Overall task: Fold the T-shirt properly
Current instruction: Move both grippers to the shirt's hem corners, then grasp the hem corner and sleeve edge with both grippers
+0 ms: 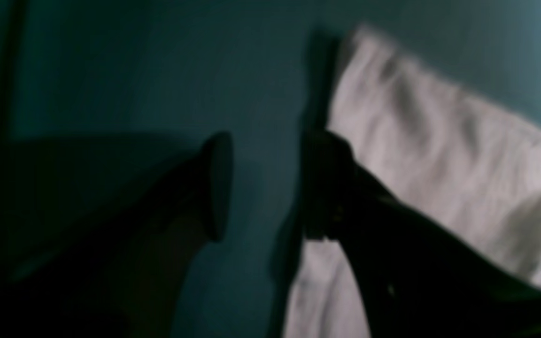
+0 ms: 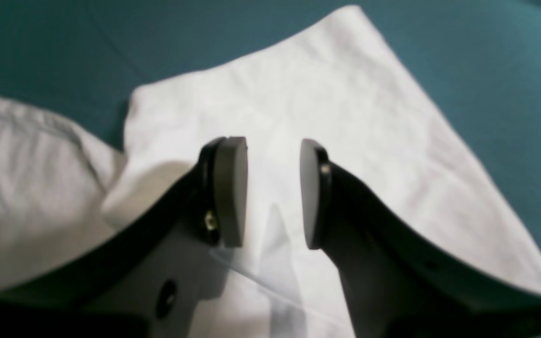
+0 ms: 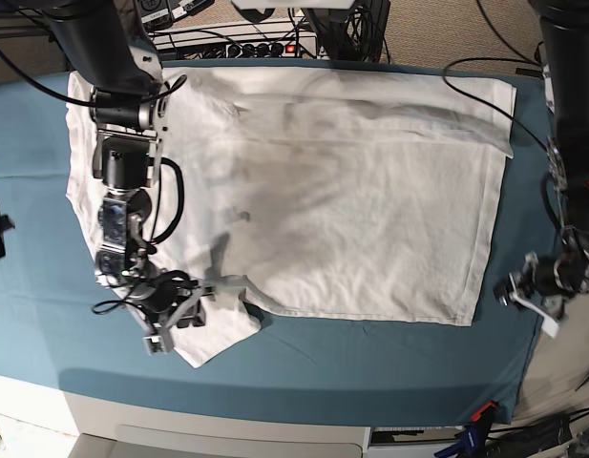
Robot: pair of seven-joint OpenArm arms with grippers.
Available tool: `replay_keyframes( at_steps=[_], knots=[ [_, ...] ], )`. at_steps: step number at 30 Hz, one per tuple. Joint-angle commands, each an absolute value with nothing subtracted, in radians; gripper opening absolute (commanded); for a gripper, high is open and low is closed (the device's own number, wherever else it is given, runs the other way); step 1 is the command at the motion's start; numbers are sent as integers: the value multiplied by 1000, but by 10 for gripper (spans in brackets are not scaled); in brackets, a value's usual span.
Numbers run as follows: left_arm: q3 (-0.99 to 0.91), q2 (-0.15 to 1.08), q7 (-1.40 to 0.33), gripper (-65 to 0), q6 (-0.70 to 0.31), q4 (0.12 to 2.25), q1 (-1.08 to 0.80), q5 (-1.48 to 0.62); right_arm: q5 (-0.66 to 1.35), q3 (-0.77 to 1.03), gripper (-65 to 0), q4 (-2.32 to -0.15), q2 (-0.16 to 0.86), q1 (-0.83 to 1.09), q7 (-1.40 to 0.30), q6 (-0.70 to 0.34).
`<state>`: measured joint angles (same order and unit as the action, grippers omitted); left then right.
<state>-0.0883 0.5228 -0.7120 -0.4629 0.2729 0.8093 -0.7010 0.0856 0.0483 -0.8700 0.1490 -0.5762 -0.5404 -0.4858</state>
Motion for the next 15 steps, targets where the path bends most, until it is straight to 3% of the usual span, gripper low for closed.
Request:
replay_keyframes(
  at_steps=[1,10,13,15],
  knots=[
    [-91,520,-707,-425,-468,287,837,-712,92,43,-456,-886,157,-612,-508,-477],
    [-91,408,-679,-427,-470,299,832,-704,80,41,-456,-886,167,-612,-521,-474],
    [-91,398,-677,-516,-471,299,843,-702,70,41,-456,-886,175,-612,-520,-453],
    [-91,403,-664,-581,-469,299,851,-702,70,41,-456,-886,186,-612,-521,-386]
  ],
)
